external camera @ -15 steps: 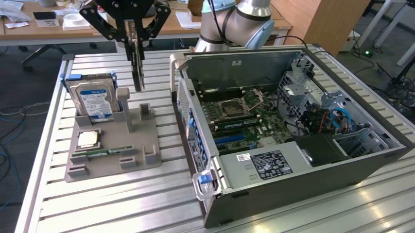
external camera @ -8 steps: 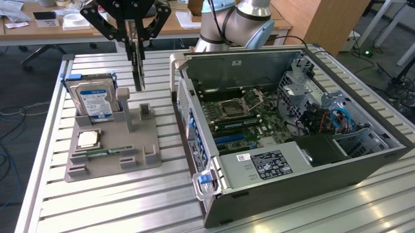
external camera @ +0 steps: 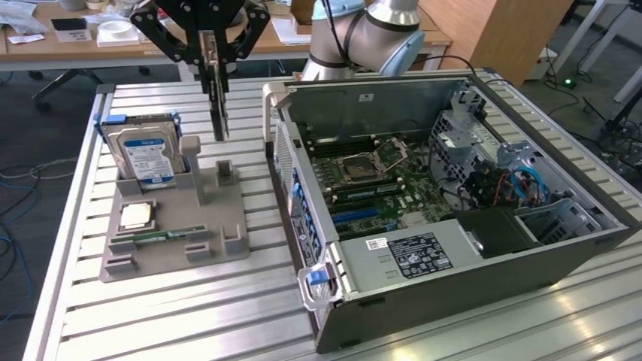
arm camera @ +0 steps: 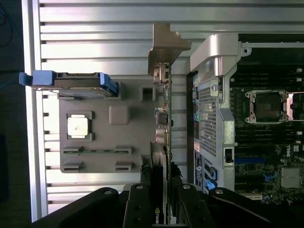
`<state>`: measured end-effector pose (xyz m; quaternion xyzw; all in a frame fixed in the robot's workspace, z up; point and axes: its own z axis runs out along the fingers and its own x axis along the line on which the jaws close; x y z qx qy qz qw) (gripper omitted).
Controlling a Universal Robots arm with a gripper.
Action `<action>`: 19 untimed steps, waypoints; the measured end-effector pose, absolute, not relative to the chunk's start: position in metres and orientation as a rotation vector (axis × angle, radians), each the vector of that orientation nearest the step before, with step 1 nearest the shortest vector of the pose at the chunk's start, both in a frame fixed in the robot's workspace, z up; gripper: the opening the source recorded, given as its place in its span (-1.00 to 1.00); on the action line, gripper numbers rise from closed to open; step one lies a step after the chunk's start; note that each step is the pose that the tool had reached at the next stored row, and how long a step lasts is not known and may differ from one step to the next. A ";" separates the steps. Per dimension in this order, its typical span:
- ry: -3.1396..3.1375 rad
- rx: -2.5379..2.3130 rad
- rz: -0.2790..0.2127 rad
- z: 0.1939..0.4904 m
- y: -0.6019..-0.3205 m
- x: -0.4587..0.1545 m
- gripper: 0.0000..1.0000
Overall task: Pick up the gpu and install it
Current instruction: 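Pick up the gpu and move the gpu toward the slot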
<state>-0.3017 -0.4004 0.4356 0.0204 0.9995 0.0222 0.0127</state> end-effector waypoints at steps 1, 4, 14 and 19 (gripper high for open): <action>3.115 0.064 0.069 0.436 -0.400 -0.301 -0.48; 3.115 0.064 0.069 0.436 -0.400 -0.298 -0.48; 3.115 0.064 0.069 0.436 -0.400 -0.287 -0.48; 3.115 0.064 0.069 0.436 -0.400 -0.282 -0.48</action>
